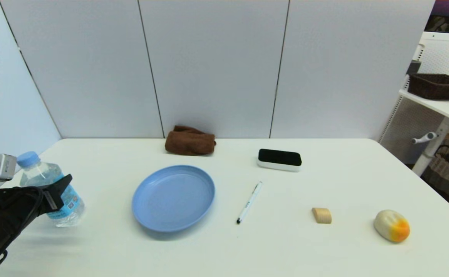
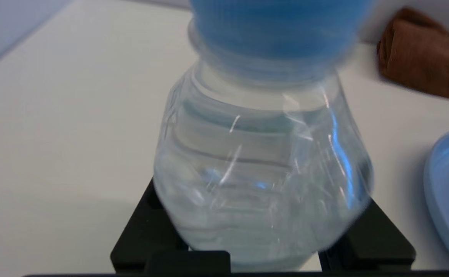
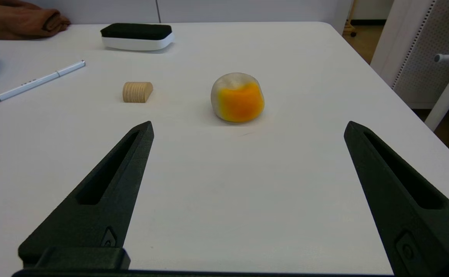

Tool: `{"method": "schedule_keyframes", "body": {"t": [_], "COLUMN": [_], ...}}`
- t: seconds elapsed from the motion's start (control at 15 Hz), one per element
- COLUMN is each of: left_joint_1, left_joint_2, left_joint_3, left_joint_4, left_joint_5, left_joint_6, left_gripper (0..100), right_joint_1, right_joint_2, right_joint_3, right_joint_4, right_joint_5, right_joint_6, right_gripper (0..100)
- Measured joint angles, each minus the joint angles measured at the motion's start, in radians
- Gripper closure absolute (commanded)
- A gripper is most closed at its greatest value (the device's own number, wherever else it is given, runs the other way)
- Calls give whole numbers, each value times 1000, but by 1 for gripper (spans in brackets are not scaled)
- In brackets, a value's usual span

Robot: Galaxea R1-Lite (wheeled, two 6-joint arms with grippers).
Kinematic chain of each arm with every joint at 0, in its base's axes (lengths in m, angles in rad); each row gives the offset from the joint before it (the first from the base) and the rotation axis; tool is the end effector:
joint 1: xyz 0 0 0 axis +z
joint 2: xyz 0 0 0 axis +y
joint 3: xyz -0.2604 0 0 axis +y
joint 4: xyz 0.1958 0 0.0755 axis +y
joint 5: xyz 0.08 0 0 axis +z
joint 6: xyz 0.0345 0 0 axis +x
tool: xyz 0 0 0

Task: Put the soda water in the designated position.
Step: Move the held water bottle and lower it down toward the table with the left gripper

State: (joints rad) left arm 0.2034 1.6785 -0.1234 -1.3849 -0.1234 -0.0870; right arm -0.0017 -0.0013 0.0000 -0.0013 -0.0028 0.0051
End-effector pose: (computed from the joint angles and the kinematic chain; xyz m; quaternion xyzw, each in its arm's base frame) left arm 0.2155 0.0401 0.0450 -0.0571 0.0821 0.0435 0.9940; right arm 0.0498 -0.0002 0.0757 0.0026 -0.0013 -0.0022 1.0000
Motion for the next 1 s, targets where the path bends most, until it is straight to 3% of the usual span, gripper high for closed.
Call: {"method": "schedule_keyframes", "body": {"t": [0.53, 0.67, 1.0], "left_joint_1": [-56, -81, -142], "left_joint_2": [20, 53, 183], "left_joint_3": [-335, -419, -641], "left_joint_4": [101, 152, 274], "left_joint_5": [-25, -123, -503], "left_joint_6": [30, 29, 13], "left_gripper": [100, 100, 100], "right_joint_1": [0, 0, 0], "right_joint_2": [0, 0, 0], "right_joint_3": [0, 0, 0], "right_joint_4": [0, 0, 0], "right_joint_5": [0, 0, 0], "right_joint_6": [0, 0, 0], "right_gripper": [0, 0, 0]}}
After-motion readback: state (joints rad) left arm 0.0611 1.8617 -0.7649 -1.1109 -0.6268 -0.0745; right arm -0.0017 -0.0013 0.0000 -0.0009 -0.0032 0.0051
